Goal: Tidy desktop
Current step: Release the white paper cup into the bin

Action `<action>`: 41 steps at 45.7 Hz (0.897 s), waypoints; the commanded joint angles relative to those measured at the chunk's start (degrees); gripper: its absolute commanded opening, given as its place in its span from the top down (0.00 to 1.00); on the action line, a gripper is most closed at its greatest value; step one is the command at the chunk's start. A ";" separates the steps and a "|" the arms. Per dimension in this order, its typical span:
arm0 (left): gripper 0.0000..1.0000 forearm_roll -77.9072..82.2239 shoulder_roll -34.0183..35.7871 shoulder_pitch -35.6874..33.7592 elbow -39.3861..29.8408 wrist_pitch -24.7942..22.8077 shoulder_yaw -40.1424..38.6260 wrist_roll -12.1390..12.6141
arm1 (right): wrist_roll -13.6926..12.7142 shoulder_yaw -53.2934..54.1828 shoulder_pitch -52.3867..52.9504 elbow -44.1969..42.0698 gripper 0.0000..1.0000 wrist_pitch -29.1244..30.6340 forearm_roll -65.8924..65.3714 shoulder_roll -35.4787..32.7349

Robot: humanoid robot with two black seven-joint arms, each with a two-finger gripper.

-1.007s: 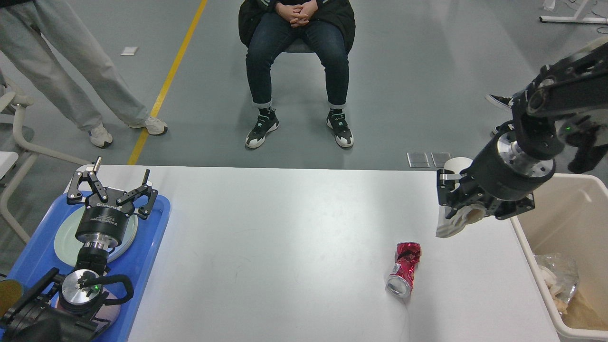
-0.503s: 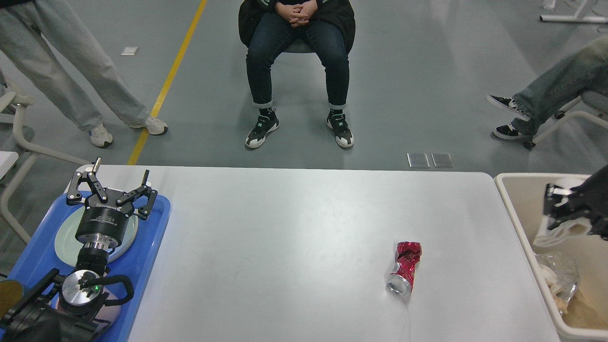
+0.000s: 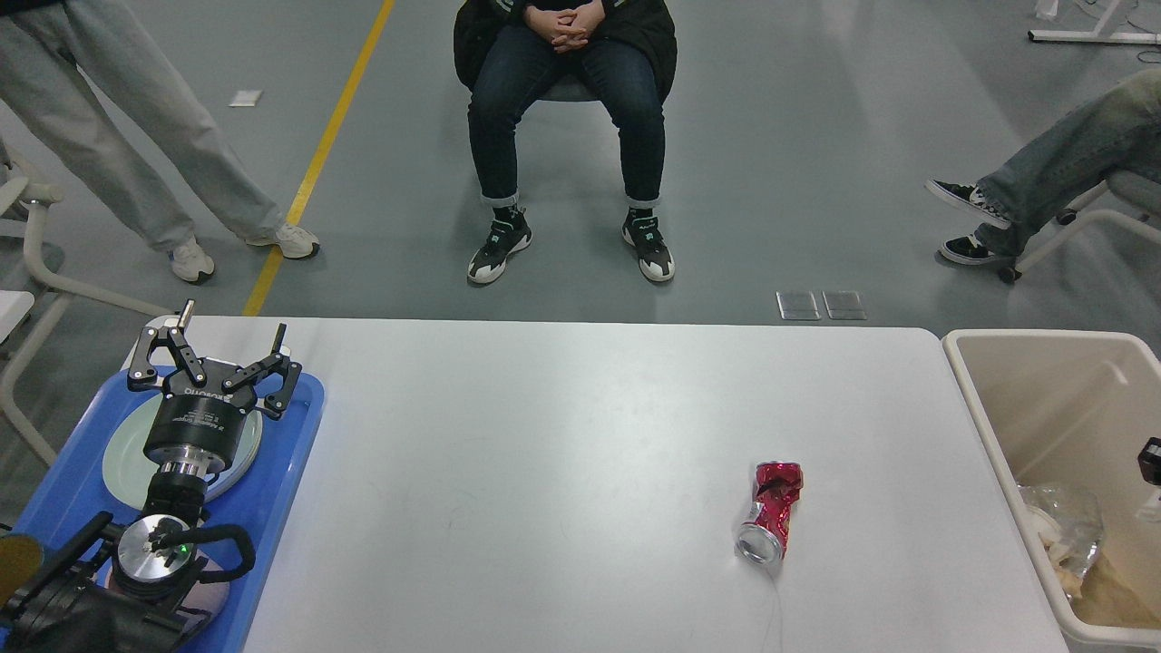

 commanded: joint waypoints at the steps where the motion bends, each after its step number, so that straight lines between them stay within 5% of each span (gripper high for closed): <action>1: 0.04 0.00 -0.01 0.00 -0.02 0.00 0.00 0.00 | -0.05 4.43 -13.88 -12.71 1.00 -5.67 0.03 7.54; 8: 0.04 0.00 -0.01 0.00 -0.02 0.00 0.00 0.00 | -0.22 4.52 -24.52 -24.24 1.00 -12.70 0.03 15.63; 27: 0.04 0.00 -0.01 0.00 -0.02 0.00 0.00 0.00 | -0.31 4.61 -27.26 -24.77 1.00 -17.01 0.03 17.48; 28: 0.04 0.00 -0.01 0.00 -0.02 0.00 0.00 0.00 | -0.31 4.70 -27.26 -24.86 0.90 -17.19 0.12 17.40; 33: 0.04 0.00 -0.01 0.00 -0.02 0.00 0.00 0.00 | -0.14 4.79 -27.26 -25.03 0.01 -19.91 0.21 17.13; 41: 0.04 0.00 -0.01 0.00 -0.02 0.00 0.00 0.00 | -0.14 4.96 -27.35 -24.68 0.00 -20.79 0.21 17.48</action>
